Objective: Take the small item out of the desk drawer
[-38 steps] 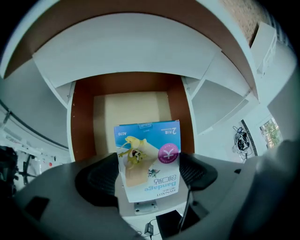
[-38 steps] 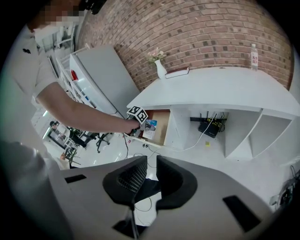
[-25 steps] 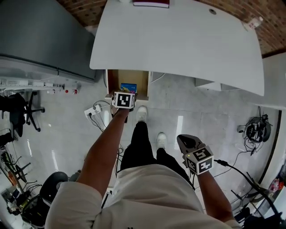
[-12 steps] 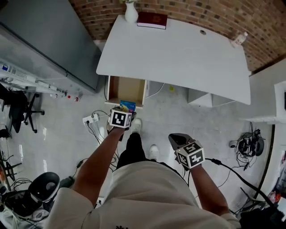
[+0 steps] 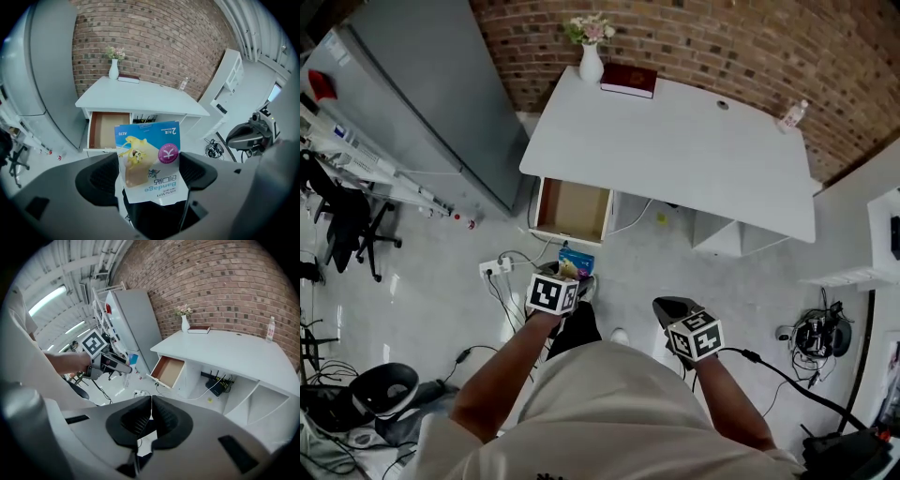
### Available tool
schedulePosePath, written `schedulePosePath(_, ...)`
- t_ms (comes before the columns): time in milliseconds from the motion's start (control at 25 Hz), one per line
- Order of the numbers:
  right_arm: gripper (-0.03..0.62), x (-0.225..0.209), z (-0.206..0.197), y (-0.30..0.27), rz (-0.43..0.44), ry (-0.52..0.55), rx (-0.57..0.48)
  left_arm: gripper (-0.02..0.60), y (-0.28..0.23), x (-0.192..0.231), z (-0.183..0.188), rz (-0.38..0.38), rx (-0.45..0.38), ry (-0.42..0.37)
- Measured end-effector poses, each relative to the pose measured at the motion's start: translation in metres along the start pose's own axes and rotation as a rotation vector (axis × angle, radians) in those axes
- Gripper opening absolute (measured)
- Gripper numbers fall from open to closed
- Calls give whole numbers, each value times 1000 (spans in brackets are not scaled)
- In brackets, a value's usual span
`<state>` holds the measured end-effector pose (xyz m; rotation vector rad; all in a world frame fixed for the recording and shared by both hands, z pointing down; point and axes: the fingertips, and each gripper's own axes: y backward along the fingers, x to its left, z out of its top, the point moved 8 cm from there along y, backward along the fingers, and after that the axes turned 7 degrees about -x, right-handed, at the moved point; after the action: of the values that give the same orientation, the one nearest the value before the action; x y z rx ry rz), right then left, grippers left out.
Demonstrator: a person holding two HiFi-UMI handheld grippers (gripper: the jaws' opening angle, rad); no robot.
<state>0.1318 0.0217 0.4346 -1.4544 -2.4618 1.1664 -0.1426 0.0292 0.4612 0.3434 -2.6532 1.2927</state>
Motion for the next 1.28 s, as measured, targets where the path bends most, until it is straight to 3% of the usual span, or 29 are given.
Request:
schedulePosePath(320,32,0,4,24,6,30,-6,394,43,-42,3,-27,-24,-27)
schedulePosePath(600,32,12,-9,42,24,49,-2,394,58,-71,-16,-64,-31,-29)
schedulePosePath(1280,32,22,-11,67,40,76,-23,394,75,-93,-24,-50,-36,-36)
